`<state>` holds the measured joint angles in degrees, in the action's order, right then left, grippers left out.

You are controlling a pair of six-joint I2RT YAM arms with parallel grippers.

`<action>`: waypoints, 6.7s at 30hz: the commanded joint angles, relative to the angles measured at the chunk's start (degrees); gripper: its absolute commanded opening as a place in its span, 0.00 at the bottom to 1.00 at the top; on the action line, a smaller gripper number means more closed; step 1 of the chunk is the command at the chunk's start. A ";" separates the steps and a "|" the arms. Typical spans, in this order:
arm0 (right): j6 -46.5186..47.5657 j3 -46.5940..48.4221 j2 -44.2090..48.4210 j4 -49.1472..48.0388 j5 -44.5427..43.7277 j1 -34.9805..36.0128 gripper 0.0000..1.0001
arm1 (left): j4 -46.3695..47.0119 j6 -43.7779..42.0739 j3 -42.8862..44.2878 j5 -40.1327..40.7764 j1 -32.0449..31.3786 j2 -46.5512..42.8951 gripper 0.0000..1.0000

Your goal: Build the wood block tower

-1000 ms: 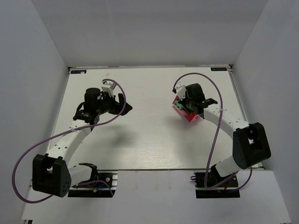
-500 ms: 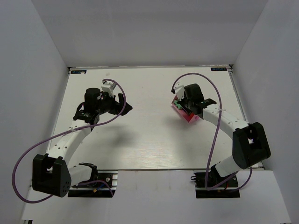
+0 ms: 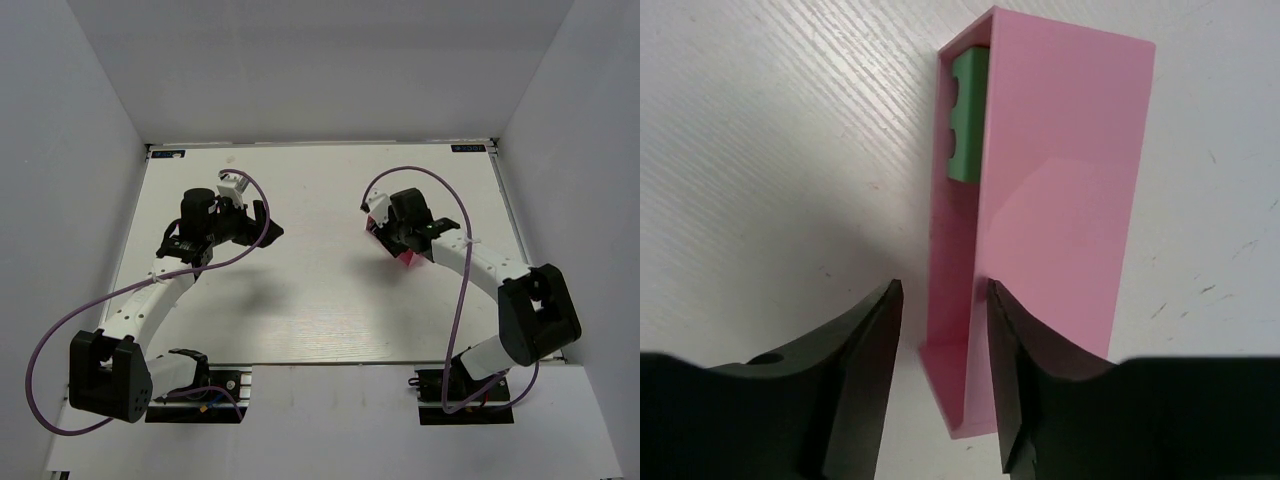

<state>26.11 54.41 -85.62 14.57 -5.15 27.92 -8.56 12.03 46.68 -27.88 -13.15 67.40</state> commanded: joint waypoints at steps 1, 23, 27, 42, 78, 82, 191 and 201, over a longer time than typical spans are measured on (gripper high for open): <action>0.17 -0.45 4.66 1.16 4.00 0.20 0.49 | 1.00 -0.43 0.87 -0.60 0.05 -0.42 0.94; -0.80 6.41 0.20 3.36 1.81 -5.24 0.90 | 1.00 -0.43 0.87 -0.60 0.05 -0.42 0.94; -0.53 6.76 -1.55 3.98 3.91 -7.35 0.90 | 1.00 -0.43 0.87 -0.60 0.05 -0.42 0.94; 0.35 10.45 -7.01 7.40 11.74 -13.41 0.90 | 1.00 -0.43 0.87 -0.60 0.05 -0.42 0.94; 1.58 12.65 -7.90 11.45 20.97 -14.65 0.00 | 1.00 -0.43 0.87 -0.60 0.05 -0.42 0.94; 1.31 12.47 -6.06 10.48 21.58 -14.47 0.00 | 1.00 -0.43 0.87 -0.60 0.05 -0.42 0.94; -4.66 5.08 3.27 -8.52 -8.75 -7.35 0.00 | 1.00 -0.43 0.87 -2.70 0.05 -0.42 0.94; -14.67 12.28 -1.38 1.08 14.79 -29.99 0.00 | 1.53 0.10 0.87 -3.23 -0.48 -0.95 0.94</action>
<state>16.47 61.89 -85.41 13.06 -1.06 3.55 -8.32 12.08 46.68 -29.65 -13.23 68.12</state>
